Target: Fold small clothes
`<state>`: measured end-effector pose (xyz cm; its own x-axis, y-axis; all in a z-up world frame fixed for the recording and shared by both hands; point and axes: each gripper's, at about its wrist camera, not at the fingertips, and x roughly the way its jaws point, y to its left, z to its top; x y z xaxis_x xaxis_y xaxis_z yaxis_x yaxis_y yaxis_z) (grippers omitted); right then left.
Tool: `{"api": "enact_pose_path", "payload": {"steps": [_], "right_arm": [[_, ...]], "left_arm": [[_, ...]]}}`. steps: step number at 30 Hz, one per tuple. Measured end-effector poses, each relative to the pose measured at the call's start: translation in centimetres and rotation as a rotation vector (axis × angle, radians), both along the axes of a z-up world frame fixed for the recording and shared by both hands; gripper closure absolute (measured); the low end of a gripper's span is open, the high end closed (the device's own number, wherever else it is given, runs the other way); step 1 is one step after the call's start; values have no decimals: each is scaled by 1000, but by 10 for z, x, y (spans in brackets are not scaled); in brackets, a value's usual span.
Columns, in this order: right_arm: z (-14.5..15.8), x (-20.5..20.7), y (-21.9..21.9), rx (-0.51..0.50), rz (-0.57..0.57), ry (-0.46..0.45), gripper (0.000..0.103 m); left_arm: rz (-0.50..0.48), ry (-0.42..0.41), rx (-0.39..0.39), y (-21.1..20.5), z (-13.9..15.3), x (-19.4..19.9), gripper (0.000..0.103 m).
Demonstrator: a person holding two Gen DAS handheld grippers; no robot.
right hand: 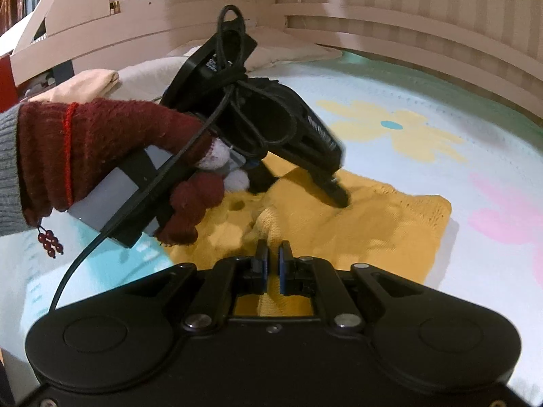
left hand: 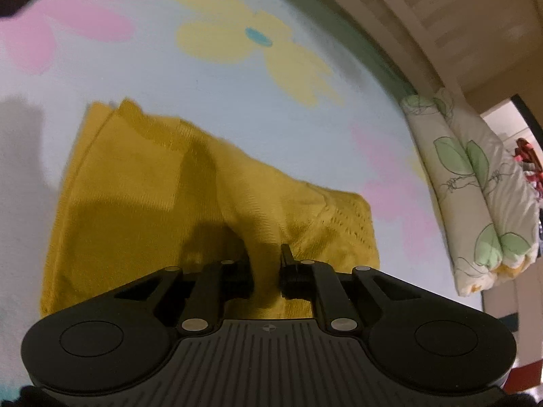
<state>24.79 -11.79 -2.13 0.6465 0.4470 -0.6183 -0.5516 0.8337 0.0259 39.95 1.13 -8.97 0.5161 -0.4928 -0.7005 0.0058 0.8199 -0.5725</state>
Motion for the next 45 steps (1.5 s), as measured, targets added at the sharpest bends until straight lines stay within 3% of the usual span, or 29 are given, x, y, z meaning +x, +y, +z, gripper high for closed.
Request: {"api": "enact_pose_path", "payload": {"steps": [9, 12, 19, 24, 28, 31, 39, 42, 45], "right_arm": [[12, -3, 10, 66, 16, -13, 92], [19, -3, 21, 98, 25, -13, 92], [12, 7, 62, 101, 66, 14, 92], [-9, 12, 92, 45, 106, 65, 92], [-25, 13, 104, -14, 161, 128, 79], [-21, 9, 97, 18, 186, 124, 72], [-7, 31, 51, 130, -7, 94, 59], [-17, 50, 28, 179, -106, 153, 59], [-37, 66, 7, 162, -221, 243, 59]], "left_arm": [[-106, -198, 156, -10, 51, -12, 90], [-115, -229, 184, 0, 62, -18, 91], [-57, -203, 218, 49, 55, -25, 90], [-9, -99, 256, 69, 20, -21, 85], [1, -97, 232, 73, 9, -21, 81], [10, -117, 237, 76, 13, -23, 81], [129, -199, 273, 94, 36, -31, 81], [76, -199, 282, 84, 37, -32, 80], [6, -146, 355, 72, 26, -30, 80]]}}
